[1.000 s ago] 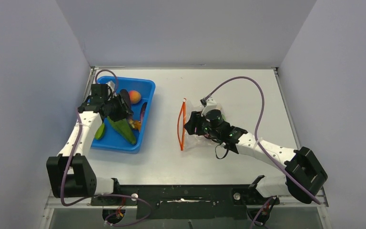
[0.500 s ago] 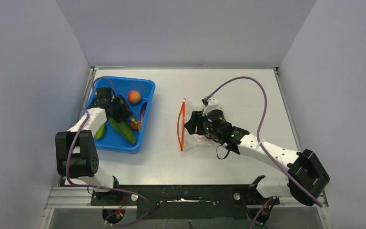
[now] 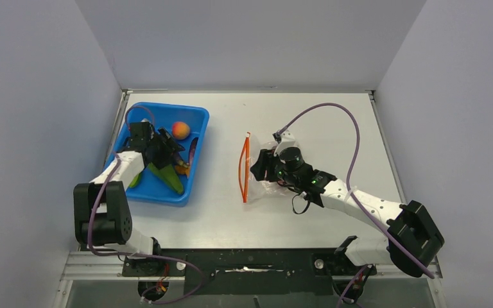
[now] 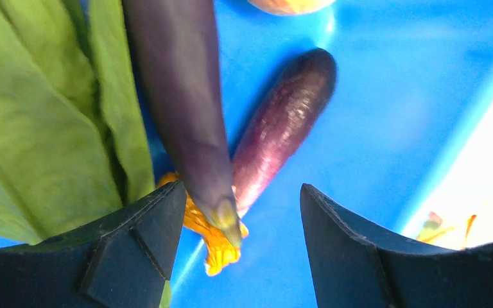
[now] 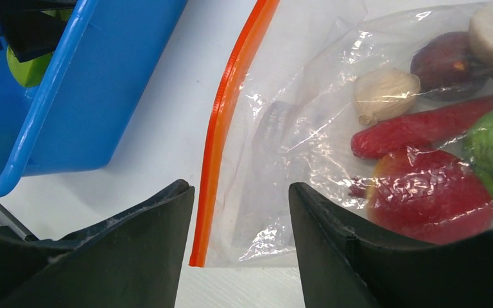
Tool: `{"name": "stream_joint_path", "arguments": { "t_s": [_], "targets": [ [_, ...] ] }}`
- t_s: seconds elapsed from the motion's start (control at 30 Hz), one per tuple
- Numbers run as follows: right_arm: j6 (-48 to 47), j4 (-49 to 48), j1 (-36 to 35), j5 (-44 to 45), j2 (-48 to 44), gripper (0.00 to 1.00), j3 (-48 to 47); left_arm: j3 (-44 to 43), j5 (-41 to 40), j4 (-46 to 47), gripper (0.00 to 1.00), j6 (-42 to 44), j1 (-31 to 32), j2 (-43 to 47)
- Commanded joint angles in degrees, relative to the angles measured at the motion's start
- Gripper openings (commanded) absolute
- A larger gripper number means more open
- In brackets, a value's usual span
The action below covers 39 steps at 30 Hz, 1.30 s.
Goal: Open the zip-top bag and remove the fake food
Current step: Place the fake vegetable in the bin, then move the bin to the center of the board, then pick up the fake fruit from the zipper food storage bag.
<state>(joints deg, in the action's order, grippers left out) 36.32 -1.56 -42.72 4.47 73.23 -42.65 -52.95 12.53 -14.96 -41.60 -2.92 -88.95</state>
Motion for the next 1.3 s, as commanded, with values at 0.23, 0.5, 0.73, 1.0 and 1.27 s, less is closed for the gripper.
{"name": "stream_joint_path", "arguments": {
  "t_s": [0.23,0.5,0.73,1.0,1.27],
  "targets": [
    [-0.2,-1.5,0.5,-0.4,0.8,0.58,-2.5,6.7,17.3,13.4,0.64,-2.1,4.9,8.2],
    [0.5,0.6,0.8,3.6,-0.5,0.62,-2.0,6.6,18.0,18.6,0.62,-5.5,14.6,4.4],
    [2.2,4.6,2.3,8.9,-3.3,0.64,-1.1,3.9,13.8,18.3,0.59,-6.6,20.9,2.4],
    [2.7,6.1,3.8,8.9,-5.5,0.65,-0.7,-3.1,-0.8,5.2,0.6,-2.3,22.5,11.4],
    [4.3,8.2,4.2,18.4,-9.7,0.66,0.1,-7.0,-1.3,8.7,0.53,-2.5,33.0,12.2]
  ]
}}
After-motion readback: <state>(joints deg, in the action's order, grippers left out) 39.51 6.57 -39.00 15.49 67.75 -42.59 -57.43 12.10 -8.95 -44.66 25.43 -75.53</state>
